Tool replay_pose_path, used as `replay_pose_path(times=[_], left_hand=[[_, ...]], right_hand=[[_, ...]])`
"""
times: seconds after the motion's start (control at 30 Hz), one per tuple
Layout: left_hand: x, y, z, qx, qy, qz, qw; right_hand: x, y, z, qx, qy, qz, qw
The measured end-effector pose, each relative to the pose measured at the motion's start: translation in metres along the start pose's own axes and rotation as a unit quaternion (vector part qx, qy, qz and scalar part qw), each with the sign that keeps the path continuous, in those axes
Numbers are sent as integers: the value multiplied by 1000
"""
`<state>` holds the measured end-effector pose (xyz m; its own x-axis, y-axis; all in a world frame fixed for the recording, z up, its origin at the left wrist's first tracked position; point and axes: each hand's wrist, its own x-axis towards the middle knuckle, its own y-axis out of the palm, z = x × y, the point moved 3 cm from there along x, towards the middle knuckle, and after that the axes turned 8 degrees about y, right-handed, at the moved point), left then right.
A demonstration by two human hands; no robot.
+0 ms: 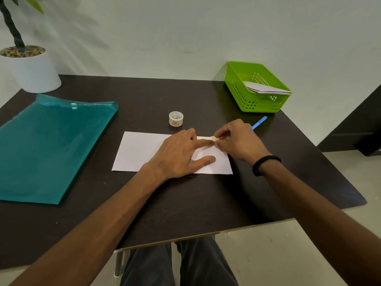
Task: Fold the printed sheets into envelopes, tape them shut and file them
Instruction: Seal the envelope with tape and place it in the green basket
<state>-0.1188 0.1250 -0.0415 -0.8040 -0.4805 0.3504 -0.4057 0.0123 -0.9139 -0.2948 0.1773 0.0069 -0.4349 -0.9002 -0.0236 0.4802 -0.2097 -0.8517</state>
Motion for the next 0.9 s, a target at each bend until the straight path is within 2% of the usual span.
replay_pose_path(times=[0.53, 0.77, 0.9], left_hand=[[2, -4, -5, 53, -1, 21, 998], [2, -3, -4, 65, 1, 14, 998], [0, -2, -3, 70, 2, 10, 998]], right_hand=[[1, 5, 14, -88, -10, 16, 996], [0, 1, 11, -67, -19, 13, 997], [2, -7, 2, -19, -11, 28, 999]])
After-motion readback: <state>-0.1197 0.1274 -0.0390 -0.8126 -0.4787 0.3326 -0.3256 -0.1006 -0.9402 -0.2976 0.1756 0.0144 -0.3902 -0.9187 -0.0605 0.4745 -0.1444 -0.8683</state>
